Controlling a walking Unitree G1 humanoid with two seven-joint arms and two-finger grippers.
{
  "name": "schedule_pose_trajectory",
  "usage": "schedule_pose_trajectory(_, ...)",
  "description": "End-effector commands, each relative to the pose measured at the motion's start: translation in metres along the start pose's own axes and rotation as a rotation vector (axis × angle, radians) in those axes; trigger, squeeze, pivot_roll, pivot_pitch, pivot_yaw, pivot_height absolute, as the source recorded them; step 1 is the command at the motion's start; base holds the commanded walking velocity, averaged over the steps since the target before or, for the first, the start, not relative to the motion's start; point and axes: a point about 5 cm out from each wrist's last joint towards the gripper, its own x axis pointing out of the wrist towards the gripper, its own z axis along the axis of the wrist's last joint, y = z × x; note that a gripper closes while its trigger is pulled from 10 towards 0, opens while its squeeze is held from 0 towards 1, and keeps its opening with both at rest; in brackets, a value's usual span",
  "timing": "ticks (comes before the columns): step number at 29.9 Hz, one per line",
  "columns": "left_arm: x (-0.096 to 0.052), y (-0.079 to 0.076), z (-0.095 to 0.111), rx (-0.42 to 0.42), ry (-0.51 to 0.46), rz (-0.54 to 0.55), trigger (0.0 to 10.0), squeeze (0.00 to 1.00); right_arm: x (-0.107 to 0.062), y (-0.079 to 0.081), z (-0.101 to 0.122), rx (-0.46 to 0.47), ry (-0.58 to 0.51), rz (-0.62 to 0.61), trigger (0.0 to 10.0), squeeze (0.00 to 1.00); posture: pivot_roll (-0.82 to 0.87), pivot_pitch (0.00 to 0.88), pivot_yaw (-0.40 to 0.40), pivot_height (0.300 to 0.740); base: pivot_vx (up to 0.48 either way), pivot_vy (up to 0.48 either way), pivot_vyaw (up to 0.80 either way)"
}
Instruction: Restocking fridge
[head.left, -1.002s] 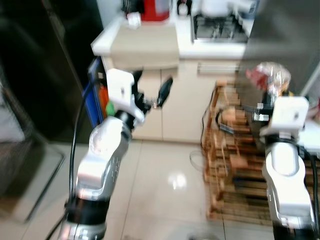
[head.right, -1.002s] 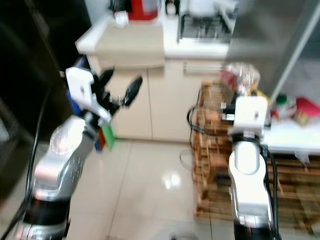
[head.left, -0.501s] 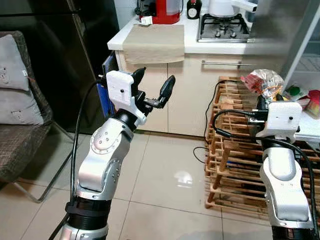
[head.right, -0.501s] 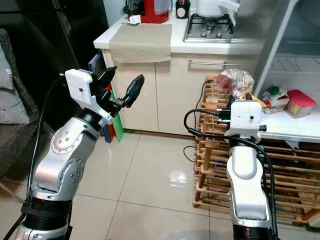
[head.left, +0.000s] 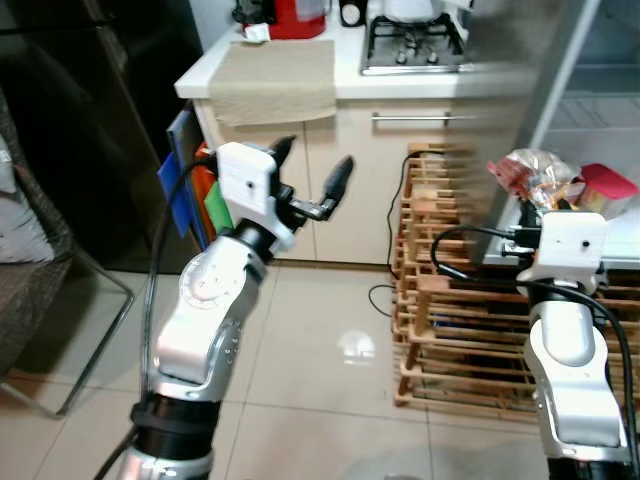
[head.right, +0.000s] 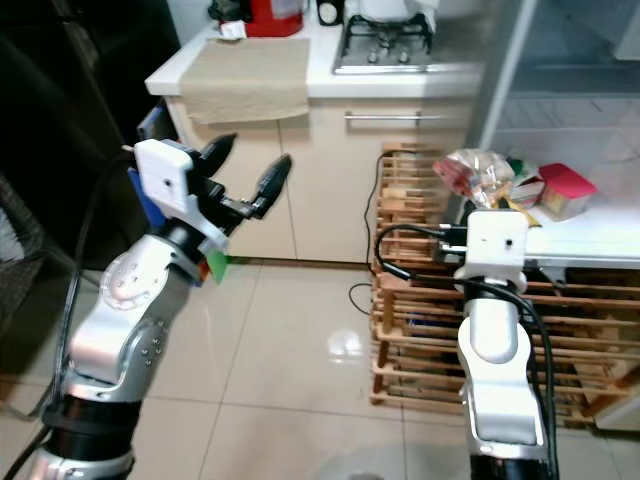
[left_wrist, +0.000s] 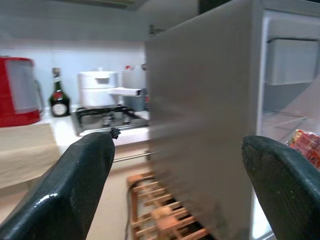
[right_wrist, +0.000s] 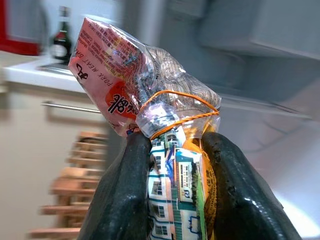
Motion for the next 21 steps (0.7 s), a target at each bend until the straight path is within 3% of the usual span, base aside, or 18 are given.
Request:
schedule_pose_trajectory(1, -0.0016, 0.0056, 0.0025, 0.020, -0.004, 0.013, 10.0, 0.00, 0.0028, 0.0033, 0.0077, 0.021, -0.036, 0.008, 0.0, 0.12, -0.14, 0.000, 0.080, 0.740, 0.000, -0.439, 0.00)
schedule_pose_trajectory(9, -0.0024, 0.0052, 0.0049, -0.013, -0.032, 0.024, 10.0, 0.00, 0.0023, 0.0056, 0.0055, 0.020, -0.033, 0.017, 0.0, 0.13, -0.14, 0.000, 0.078, 0.740, 0.000, -0.433, 0.00)
schedule_pose_trajectory(21, -0.0013, 0.0029, 0.0006, 0.003, -0.002, 0.019, 10.0, 0.00, 0.0043, 0.0046, 0.0046, 0.011, -0.035, 0.019, 0.0, 0.12, -0.14, 0.000, 0.073, 0.740, 0.000, 0.000, 0.00)
